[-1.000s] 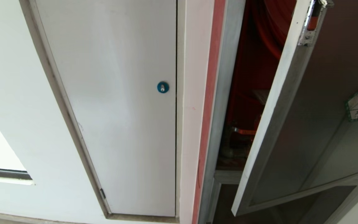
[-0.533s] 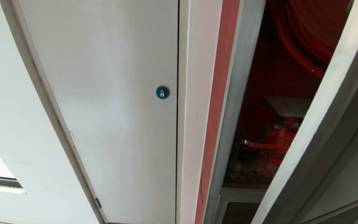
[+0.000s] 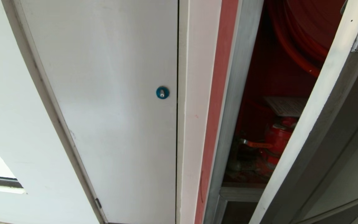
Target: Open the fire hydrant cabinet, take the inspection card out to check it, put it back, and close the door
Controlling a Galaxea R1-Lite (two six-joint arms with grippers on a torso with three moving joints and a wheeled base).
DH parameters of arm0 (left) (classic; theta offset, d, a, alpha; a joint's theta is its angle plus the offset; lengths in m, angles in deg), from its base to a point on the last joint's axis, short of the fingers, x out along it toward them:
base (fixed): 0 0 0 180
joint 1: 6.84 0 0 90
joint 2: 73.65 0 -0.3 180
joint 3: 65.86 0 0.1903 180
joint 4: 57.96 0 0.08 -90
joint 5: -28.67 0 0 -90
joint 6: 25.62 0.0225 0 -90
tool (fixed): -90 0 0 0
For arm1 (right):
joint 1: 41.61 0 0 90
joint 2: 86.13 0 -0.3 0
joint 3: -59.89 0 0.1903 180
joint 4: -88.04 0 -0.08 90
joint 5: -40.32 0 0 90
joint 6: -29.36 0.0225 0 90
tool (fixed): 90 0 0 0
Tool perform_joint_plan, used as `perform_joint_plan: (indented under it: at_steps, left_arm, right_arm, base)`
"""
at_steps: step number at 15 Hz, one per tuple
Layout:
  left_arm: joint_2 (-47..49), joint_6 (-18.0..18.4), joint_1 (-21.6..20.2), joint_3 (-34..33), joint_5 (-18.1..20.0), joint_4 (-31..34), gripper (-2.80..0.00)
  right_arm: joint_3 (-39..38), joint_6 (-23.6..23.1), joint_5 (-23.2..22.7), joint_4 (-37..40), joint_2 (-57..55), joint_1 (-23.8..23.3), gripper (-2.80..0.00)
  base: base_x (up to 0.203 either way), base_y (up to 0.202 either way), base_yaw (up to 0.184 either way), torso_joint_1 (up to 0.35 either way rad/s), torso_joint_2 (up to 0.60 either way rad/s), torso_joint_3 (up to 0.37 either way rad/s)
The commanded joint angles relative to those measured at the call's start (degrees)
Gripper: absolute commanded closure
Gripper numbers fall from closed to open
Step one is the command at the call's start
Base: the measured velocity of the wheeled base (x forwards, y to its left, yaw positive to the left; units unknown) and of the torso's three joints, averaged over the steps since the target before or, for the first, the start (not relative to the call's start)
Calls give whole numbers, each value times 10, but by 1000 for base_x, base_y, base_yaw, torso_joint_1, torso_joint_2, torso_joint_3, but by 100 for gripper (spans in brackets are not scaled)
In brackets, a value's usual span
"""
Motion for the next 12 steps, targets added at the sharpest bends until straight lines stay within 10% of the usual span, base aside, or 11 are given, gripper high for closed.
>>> perform_joint_plan:
  at_steps: [1, 6, 12]
  left_arm:
    - [0, 0, 0, -7, 0, 0, 0]
    - [0, 0, 0, -7, 0, 0, 0]
    - [0, 0, 0, -7, 0, 0, 0]
  right_arm:
    - [4, 6, -1, 0, -1, 0, 0]
    - [151, 42, -73, 46, -70, 5, 0]
    - [265, 44, -414, 57, -242, 5, 0]
  base:
    - [0, 0, 0, 0, 0, 0]
    - [0, 0, 0, 0, 0, 0]
    - [0, 0, 0, 0, 0, 0]
